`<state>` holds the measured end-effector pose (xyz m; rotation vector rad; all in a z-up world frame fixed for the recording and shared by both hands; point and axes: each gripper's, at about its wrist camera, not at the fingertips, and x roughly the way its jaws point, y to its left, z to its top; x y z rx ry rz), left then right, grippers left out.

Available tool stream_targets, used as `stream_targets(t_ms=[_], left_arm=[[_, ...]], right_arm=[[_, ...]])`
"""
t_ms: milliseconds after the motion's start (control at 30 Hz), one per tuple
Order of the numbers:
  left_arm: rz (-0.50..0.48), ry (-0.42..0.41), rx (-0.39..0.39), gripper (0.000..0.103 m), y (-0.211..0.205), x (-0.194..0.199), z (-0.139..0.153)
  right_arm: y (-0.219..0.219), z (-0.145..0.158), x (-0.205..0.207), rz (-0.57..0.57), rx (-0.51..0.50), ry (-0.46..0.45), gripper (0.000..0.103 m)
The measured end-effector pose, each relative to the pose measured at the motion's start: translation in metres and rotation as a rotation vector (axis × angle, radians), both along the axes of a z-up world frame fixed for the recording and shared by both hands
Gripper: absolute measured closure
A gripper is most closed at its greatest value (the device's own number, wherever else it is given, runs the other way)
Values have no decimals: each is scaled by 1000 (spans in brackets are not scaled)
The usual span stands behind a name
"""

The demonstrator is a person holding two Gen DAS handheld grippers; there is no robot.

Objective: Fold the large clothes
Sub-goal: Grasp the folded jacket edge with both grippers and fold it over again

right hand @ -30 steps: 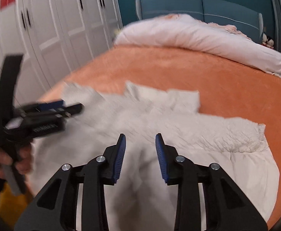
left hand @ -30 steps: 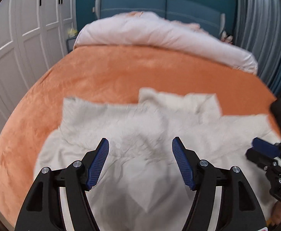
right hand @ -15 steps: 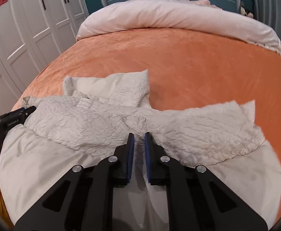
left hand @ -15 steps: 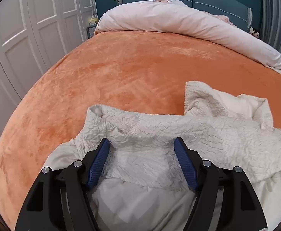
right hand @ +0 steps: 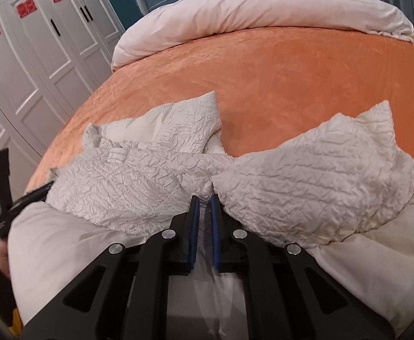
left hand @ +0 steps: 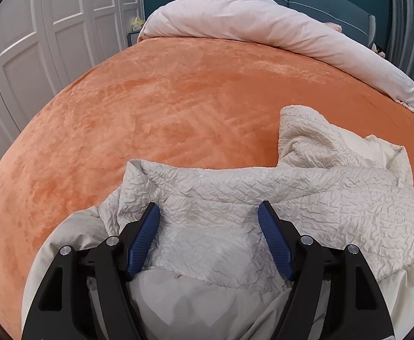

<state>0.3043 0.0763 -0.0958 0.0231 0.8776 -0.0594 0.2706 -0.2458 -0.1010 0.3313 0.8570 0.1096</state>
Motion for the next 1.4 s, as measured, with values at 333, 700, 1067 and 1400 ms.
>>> stream_targets(t_ms=[333,700,1067,1400], left_arm=[[138,-39,-13,33,63,-10,38],[217,83,-99,18,86,20,-24],[228,32,-23,27,81,3,12],[12,4,-88,25,-11,-60,53]], right_arm=[[-60,46,-36,-190,-146,-8,93],[-95,-18,-18,-264,9,70,100],[-80,22,-31,-294,-48,39,93],[125,61,-31,173,-128,-38,93]])
